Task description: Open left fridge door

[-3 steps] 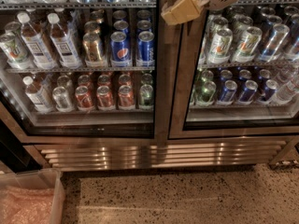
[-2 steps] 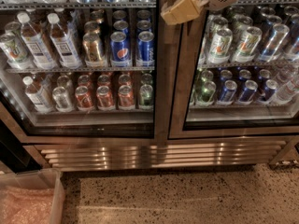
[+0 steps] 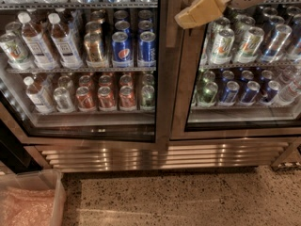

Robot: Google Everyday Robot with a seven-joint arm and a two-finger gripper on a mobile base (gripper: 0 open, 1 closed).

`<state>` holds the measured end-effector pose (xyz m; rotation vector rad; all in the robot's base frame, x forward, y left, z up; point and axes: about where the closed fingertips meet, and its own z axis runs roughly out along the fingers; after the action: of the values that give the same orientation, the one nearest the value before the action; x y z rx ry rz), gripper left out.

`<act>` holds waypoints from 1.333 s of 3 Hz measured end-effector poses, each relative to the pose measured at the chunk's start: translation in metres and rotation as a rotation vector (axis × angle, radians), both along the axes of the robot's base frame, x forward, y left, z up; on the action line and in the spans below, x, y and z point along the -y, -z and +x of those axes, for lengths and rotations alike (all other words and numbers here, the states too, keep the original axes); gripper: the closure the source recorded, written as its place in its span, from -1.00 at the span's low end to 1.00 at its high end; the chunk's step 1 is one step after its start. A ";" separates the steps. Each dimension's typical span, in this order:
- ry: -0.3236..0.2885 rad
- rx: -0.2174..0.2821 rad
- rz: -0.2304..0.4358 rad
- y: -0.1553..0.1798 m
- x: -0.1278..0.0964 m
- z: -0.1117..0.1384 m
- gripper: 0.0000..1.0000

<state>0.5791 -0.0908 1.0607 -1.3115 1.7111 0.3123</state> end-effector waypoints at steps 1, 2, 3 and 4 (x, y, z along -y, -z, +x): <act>0.050 0.023 -0.012 -0.007 0.013 -0.009 -1.00; 0.050 0.023 -0.012 -0.007 0.013 -0.009 -1.00; -0.006 0.030 -0.027 -0.006 0.017 -0.009 -1.00; -0.067 0.040 -0.082 -0.014 0.032 -0.025 -1.00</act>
Offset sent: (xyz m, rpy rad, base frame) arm -0.0167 -0.0490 0.0320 -0.0480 -0.1053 -0.1925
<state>0.5541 -0.1231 1.0742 -1.4281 1.6643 0.2556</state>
